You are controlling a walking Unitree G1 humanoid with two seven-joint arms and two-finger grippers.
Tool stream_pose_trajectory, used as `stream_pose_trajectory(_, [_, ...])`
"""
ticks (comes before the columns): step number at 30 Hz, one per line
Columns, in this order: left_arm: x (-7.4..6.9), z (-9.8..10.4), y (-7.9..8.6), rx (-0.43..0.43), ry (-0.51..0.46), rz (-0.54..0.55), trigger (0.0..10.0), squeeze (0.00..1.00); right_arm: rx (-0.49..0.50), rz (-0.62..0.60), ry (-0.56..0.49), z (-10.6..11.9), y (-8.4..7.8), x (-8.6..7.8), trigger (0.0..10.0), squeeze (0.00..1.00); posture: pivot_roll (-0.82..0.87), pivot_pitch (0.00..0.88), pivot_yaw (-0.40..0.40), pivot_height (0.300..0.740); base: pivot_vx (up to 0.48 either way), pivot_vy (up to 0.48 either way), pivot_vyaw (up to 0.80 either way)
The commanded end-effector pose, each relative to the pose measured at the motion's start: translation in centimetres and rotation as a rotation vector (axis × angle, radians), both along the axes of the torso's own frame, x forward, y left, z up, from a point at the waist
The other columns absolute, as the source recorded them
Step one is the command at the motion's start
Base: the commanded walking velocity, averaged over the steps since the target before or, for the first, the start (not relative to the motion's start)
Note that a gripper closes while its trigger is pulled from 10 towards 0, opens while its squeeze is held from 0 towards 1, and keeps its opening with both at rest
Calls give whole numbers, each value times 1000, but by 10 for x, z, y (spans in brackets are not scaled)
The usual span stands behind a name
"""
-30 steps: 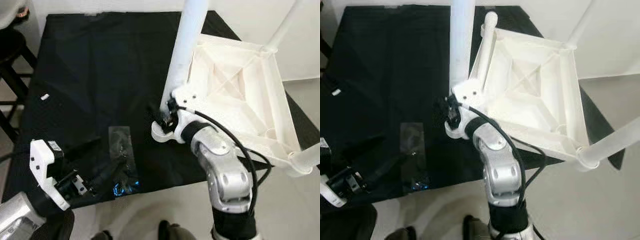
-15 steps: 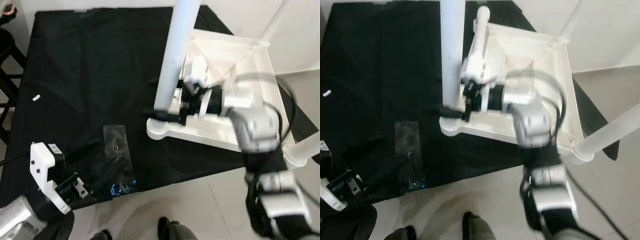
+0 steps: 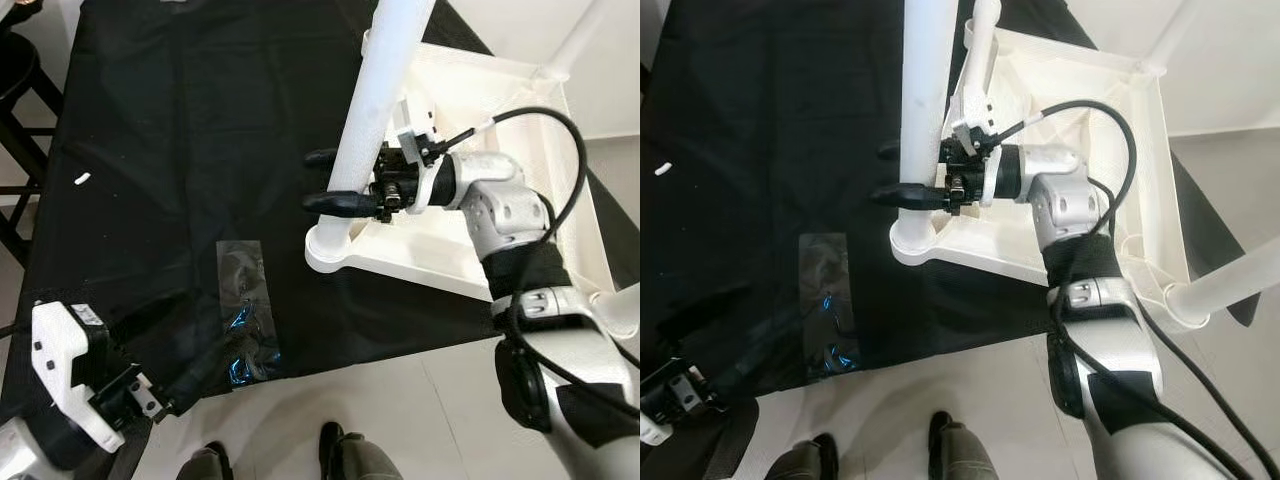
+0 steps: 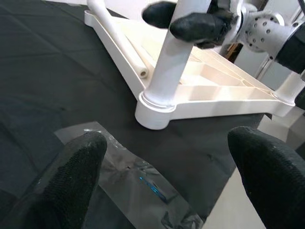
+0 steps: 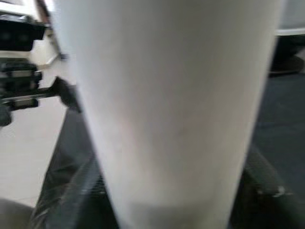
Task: Building children table
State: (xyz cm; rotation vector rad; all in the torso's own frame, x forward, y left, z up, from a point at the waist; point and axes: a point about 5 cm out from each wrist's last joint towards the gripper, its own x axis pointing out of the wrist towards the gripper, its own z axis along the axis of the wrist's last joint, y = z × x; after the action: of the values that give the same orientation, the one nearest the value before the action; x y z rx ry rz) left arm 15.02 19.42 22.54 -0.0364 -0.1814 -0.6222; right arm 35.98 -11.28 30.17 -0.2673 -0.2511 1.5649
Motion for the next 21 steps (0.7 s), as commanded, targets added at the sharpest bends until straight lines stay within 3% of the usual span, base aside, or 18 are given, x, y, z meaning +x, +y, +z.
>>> stream_pose_trajectory(1, [-4,2,-1,2,-1,-1,10000,0,-25,32,-6,-1,-3,1,0,0,166,353,-113,740,0,0,0])
stream_pose_trajectory(6, [-2,3,-1,-8,-6,1,10000,0,-42,15,-39,2,-8,3,0,0,152,346,-117,740,0,0,0])
stream_pose_trajectory(11, [1,3,-1,-18,-13,1,10000,0,-39,-134,-126,-4,-6,4,0,0,132,335,-132,740,0,0,0])
stream_pose_trajectory(14, [3,2,0,-31,-21,12,10000,0,28,-573,-129,-35,7,-4,0,0,109,324,-142,740,0,0,0])
stream_pose_trajectory(15, [3,2,0,-31,-21,12,10000,0,28,-573,-129,-35,7,-4,0,0,109,324,-142,740,0,0,0])
stream_pose_trajectory(16, [5,2,1,-30,-23,15,10000,0,21,-890,-144,-54,9,-14,0,0,93,318,-138,740,0,0,0])
stream_pose_trajectory(17, [7,2,2,-30,-24,16,10000,0,29,-1052,-133,-70,12,-34,0,0,89,315,-135,740,0,0,0])
stream_pose_trajectory(18, [7,2,2,-30,-24,16,10000,0,29,-1052,-133,-70,12,-34,0,0,89,315,-135,740,0,0,0])
stream_pose_trajectory(19, [10,2,3,-29,-26,15,10000,0,64,-1175,-119,-78,15,-50,0,0,80,314,-126,740,0,0,0])
stream_pose_trajectory(21, [12,1,3,-28,-27,12,10000,0,85,-1212,-60,-85,22,-59,0,0,71,306,-112,740,0,0,0])
